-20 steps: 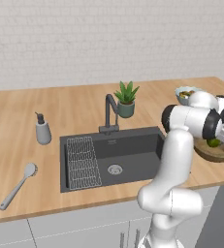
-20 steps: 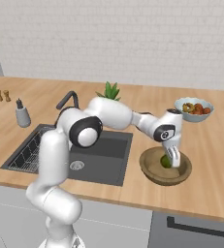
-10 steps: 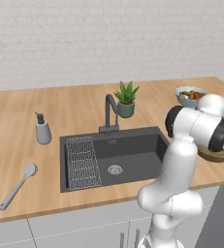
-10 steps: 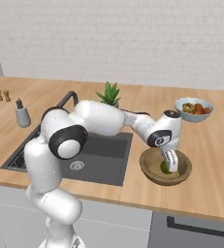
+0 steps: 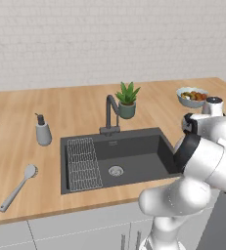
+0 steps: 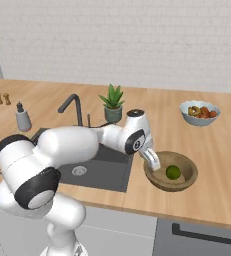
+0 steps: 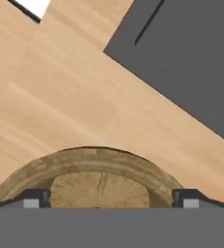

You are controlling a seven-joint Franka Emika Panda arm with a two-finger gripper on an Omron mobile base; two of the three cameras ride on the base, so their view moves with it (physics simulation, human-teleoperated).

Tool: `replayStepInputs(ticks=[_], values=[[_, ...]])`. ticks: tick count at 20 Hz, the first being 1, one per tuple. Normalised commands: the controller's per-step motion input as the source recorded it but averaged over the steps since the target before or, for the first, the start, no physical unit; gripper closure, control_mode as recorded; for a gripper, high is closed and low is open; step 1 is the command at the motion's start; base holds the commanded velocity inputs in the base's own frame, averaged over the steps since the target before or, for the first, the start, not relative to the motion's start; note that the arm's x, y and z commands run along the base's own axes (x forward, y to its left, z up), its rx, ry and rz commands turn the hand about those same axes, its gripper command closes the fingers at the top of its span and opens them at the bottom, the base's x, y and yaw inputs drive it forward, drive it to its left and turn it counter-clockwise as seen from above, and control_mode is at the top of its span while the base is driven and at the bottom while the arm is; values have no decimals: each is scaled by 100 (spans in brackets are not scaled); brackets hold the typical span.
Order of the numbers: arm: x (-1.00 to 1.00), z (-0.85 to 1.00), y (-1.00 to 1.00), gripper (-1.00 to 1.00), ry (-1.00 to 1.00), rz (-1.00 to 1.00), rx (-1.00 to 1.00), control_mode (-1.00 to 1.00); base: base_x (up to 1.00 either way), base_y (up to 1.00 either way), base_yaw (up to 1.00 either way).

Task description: Pick the lime from the sink and place it in the bowl. Then pick the bowl and place it in the microwave. Then close the microwave door and press the start button.

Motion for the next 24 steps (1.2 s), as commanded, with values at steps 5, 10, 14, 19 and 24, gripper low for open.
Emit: replayStepInputs(ticks=[5, 10, 14, 19, 24], values=[[1, -4, 44, -100, 5, 41, -9, -100, 0, 0, 0], [3, 0, 2, -100, 1, 34, -11, -100, 0, 0, 0], [0, 5, -18, -100, 0, 29, -16, -100, 0, 0, 0], [9, 2, -1, -100, 7, 26, -15, -100, 0, 0, 0], [19, -17, -6, -100, 18, 14, -3, -100, 0, 0, 0]])
